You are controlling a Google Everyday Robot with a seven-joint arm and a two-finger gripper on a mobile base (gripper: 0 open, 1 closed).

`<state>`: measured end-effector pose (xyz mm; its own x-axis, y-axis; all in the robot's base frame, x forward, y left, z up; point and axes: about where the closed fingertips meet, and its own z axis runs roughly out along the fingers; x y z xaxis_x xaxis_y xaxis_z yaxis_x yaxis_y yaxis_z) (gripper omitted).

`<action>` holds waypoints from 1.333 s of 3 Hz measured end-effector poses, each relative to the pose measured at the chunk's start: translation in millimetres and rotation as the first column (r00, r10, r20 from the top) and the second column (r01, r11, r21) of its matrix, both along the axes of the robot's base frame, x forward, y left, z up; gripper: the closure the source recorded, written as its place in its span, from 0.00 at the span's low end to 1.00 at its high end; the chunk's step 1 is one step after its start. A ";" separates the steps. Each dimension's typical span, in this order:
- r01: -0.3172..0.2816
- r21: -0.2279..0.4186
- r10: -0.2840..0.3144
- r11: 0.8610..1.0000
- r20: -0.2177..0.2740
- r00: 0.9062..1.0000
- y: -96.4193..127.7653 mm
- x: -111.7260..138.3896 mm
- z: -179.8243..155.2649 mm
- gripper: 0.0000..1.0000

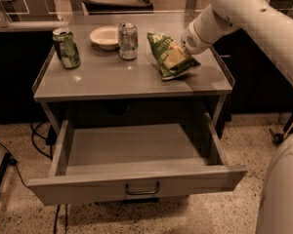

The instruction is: Place green jalapeno chip bag into top drawer

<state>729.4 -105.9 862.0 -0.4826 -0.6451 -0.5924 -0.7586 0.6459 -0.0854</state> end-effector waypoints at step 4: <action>-0.349 -0.068 0.351 0.935 0.015 0.936 -41.5 -150.9 101.2 1.00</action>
Offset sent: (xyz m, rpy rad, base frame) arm -0.0863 -0.0319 0.1055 -0.0691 -0.1029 0.1870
